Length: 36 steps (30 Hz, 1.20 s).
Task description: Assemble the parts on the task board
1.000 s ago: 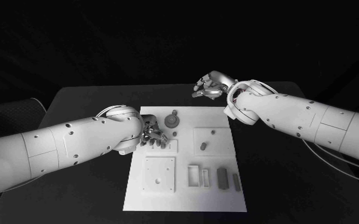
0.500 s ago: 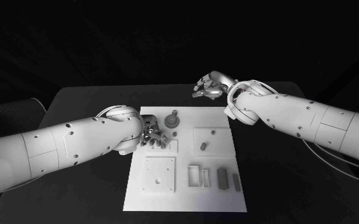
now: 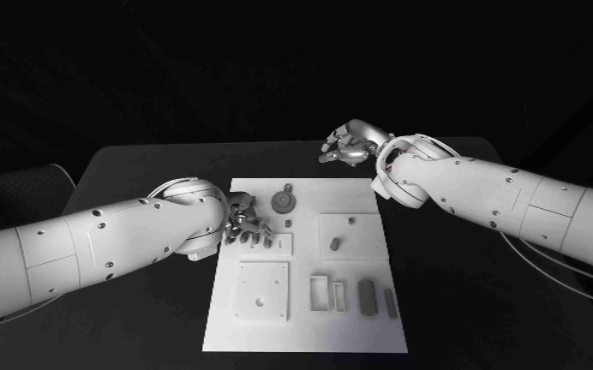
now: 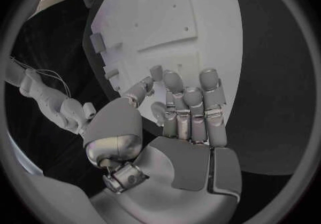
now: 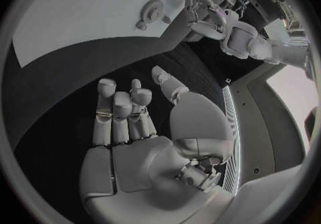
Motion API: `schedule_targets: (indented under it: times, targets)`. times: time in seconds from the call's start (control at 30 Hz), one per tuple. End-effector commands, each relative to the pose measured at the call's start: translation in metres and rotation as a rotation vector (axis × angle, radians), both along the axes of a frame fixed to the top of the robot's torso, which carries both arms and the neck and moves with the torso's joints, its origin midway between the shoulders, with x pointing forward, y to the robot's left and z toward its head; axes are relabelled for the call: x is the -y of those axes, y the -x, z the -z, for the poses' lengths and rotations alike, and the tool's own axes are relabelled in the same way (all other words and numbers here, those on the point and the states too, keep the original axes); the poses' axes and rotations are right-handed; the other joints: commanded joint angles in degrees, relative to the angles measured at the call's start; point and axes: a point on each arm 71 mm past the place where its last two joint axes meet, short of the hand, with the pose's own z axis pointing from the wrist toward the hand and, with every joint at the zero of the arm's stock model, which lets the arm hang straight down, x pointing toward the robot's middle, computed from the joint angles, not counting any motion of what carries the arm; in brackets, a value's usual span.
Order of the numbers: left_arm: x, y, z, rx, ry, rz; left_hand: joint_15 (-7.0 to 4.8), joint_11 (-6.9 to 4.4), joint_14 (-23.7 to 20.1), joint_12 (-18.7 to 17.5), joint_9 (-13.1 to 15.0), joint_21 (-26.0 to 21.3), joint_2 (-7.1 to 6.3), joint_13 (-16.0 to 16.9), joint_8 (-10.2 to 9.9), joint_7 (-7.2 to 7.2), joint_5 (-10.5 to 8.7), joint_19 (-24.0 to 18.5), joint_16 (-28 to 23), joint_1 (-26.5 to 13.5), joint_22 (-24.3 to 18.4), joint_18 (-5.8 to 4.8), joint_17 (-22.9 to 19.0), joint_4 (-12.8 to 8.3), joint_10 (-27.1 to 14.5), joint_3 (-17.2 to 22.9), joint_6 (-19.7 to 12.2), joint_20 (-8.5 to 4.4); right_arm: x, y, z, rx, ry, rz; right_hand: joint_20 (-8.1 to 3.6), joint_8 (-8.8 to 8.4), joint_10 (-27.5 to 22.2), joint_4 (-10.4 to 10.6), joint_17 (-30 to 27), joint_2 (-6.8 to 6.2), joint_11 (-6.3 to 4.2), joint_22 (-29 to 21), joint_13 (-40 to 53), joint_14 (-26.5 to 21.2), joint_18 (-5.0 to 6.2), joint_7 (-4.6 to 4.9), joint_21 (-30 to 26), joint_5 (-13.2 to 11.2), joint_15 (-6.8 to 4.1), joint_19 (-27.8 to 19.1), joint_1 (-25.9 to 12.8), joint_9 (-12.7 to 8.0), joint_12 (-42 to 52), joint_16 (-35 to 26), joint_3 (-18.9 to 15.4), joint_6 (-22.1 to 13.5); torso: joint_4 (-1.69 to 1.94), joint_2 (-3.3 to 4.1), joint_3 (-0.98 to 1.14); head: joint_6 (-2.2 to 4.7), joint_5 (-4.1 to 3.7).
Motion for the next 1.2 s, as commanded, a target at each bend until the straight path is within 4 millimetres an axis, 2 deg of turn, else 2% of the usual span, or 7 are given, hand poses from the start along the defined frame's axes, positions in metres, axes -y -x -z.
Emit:
schedule_targets:
  times: [0.03, 0.23, 0.37, 0.63, 0.77, 1.0, 1.2]
  targets:
    - [-0.003, -0.004, -0.013, 0.033, 0.030, -0.025, -0.26, -0.17, 0.0, 0.2, 0.1, 0.4, 0.22, -0.1, 0.2, 0.15, 0.08, -0.1, 0.3, 0.6, 1.2, 0.40, -0.1, -0.3, -0.4, 0.0, 0.2, -0.83, 0.000, 0.000, 0.000, -0.001, 0.008, -0.012, 0.01, -0.28, -0.3, 0.0, -0.1, -0.13, -0.03, 0.0, -0.1, 0.0, 0.78, 0.44, -0.3, 0.2, -0.33, -0.1, -0.5, 0.1, -0.2, -0.2, -0.2, 0.0, 0.08, -0.09, 0.15, 0.33, 0.02]
    - [-0.013, -0.013, -0.042, 0.065, 0.072, -0.069, 0.25, 0.48, -0.6, -0.7, -0.3, -0.4, 0.38, -0.9, -0.8, 0.87, 0.12, -1.0, -0.6, 1.0, 1.0, 0.21, -0.8, -1.1, -1.4, 0.2, -1.3, -0.56, 0.001, 0.000, 0.001, -0.001, 0.010, -0.009, 0.01, -0.29, -0.3, 0.0, -0.1, -0.13, -0.03, 0.0, -0.1, 0.0, 0.78, 0.44, -0.3, 0.2, -0.32, -0.1, -0.5, 0.1, -0.2, -0.2, -0.2, 0.0, 0.11, -0.07, 0.09, 0.91, 0.16]
    - [-0.022, -0.021, -0.056, 0.088, 0.090, -0.102, 1.22, 1.90, -0.5, -0.8, -2.0, -0.7, 1.19, -1.2, -4.5, 2.69, 0.27, -0.8, -0.7, 2.2, 0.9, 0.31, -1.2, -2.4, -1.6, 0.6, -7.3, -0.21, 0.002, -0.001, 0.001, -0.002, 0.011, -0.007, 0.01, -0.29, -0.3, 0.0, -0.1, -0.13, -0.03, 0.0, -0.1, 0.0, 0.78, 0.44, -0.3, 0.2, -0.32, -0.1, -0.5, 0.1, -0.2, -0.2, -0.2, 0.0, 0.07, -0.01, 0.11, 1.16, 0.16]
    - [-0.034, -0.046, -0.064, 0.117, 0.053, -0.138, 2.40, 3.18, 0.1, -1.0, -3.5, -0.8, 1.11, -1.4, -6.6, 4.05, 1.20, -0.1, -0.7, 4.0, 0.9, 1.10, -1.5, -3.9, -2.7, 0.9, -10.6, 0.91, 0.002, -0.002, 0.002, -0.005, 0.012, -0.003, 0.01, -0.29, -0.3, 0.1, -0.1, -0.12, -0.02, 0.0, -0.1, 0.0, 0.78, 0.44, -0.3, 0.2, -0.32, -0.1, -0.6, 0.1, -0.2, -0.2, -0.2, 0.0, 0.07, 0.10, 0.14, 1.54, 0.12]
    - [-0.030, -0.057, -0.065, 0.142, 0.035, -0.141, 2.52, 3.24, 0.2, -0.8, -3.9, -1.1, 0.77, -1.4, -6.7, 4.12, -0.76, 0.0, -0.7, 2.6, 0.8, 1.50, -1.6, -2.4, -2.8, 0.6, -10.5, 1.17, 0.001, -0.002, 0.002, -0.005, 0.011, -0.005, 0.01, -0.29, -0.3, 0.1, -0.1, -0.12, -0.02, 0.0, -0.1, 0.0, 0.78, 0.44, -0.3, 0.2, -0.32, -0.1, -0.6, 0.1, -0.2, -0.2, -0.2, 0.0, 0.03, 0.21, 0.11, 1.70, 0.20]
    - [-0.027, -0.076, -0.064, 0.221, -0.026, -0.169, 2.38, 3.08, 0.4, -0.4, -4.5, -1.6, -0.36, -1.3, -6.6, 3.93, -9.55, 0.2, -0.5, -0.1, 0.9, 2.00, -1.7, 1.3, -2.8, 0.4, -10.2, 1.21, -0.003, -0.002, 0.002, -0.005, 0.009, -0.013, 0.01, -0.30, -0.3, 0.1, -0.1, -0.10, -0.02, 0.0, -0.1, 0.0, 0.78, 0.45, -0.3, 0.2, -0.32, -0.1, -0.7, 0.1, -0.2, -0.2, -0.2, 0.0, -0.28, 0.32, 0.09, 1.77, 0.53]
    - [-0.029, -0.084, -0.057, 0.229, -0.054, -0.186, 2.36, 3.10, 0.1, -0.2, -4.9, -1.7, -1.52, -1.2, -6.9, 3.97, -10.51, -0.1, -0.3, -2.0, 1.0, 2.20, -1.6, 1.9, -3.1, -1.6, -10.7, 1.17, -0.003, -0.002, 0.002, -0.005, 0.009, -0.012, 0.01, -0.31, -0.3, 0.1, -0.1, -0.09, -0.02, 0.0, -0.1, 0.0, 0.78, 0.45, -0.3, 0.2, -0.31, -0.1, -0.7, 0.1, -0.2, -0.2, -0.2, 0.0, -0.54, 0.61, 0.16, 1.95, 0.46]
